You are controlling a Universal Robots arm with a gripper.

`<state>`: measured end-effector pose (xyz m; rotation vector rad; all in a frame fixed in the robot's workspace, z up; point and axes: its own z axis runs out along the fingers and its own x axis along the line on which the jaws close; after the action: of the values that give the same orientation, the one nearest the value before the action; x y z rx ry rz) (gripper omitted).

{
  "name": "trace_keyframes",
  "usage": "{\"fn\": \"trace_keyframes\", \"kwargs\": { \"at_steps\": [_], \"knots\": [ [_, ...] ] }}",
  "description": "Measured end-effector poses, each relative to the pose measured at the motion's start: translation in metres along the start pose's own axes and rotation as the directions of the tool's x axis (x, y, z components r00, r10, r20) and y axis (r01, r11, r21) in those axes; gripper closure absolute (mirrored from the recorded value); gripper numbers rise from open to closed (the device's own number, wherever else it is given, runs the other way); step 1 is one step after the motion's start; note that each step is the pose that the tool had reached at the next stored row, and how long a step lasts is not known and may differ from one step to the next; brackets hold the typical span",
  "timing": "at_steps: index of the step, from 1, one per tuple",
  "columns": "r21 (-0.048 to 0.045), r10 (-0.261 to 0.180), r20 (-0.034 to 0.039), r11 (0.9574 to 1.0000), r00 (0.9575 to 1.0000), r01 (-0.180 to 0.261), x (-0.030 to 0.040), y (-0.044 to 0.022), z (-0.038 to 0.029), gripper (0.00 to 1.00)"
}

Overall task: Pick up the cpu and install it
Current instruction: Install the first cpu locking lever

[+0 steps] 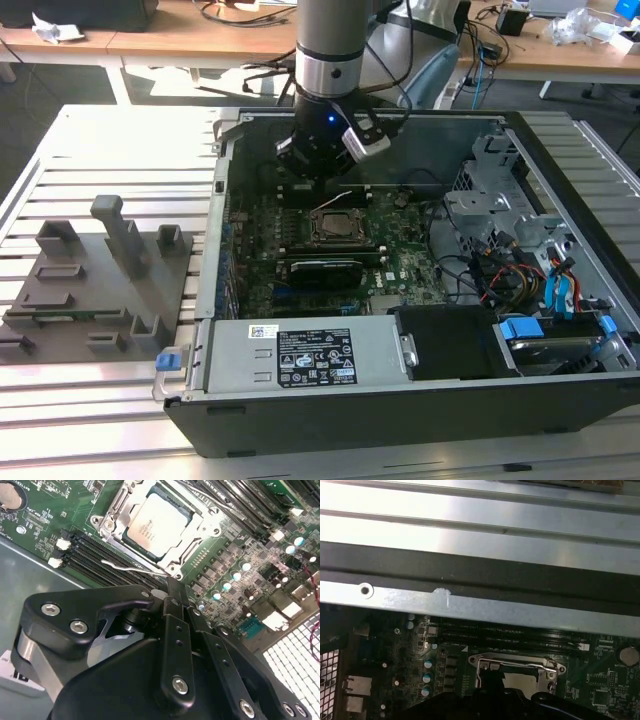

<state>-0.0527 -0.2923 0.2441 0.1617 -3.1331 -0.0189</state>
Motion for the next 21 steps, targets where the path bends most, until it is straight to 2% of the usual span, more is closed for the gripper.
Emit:
{"fn": "trace_keyframes", "kwargs": {
  "at_steps": [4,9,13,17,21],
  "knots": [
    [-0.0065,0.0,0.0002,1.0,1.0,0.0,-0.0017,0.001,0.0073,0.89],
    [-0.0068,0.0,0.0003,1.0,1.0,0.0,-0.0032,0.0049,0.0118,0.89],
    [-0.0068,-0.001,0.0003,1.0,1.0,0.001,-0.0051,0.0113,0.0165,0.89],
    [-0.0068,-0.001,0.0002,1.0,1.0,0.001,-0.0078,0.0146,0.0232,0.89],
    [-0.0068,-0.001,0.0002,1.0,1.0,0.001,-0.0092,0.0159,0.0256,0.89]
  ]
}}
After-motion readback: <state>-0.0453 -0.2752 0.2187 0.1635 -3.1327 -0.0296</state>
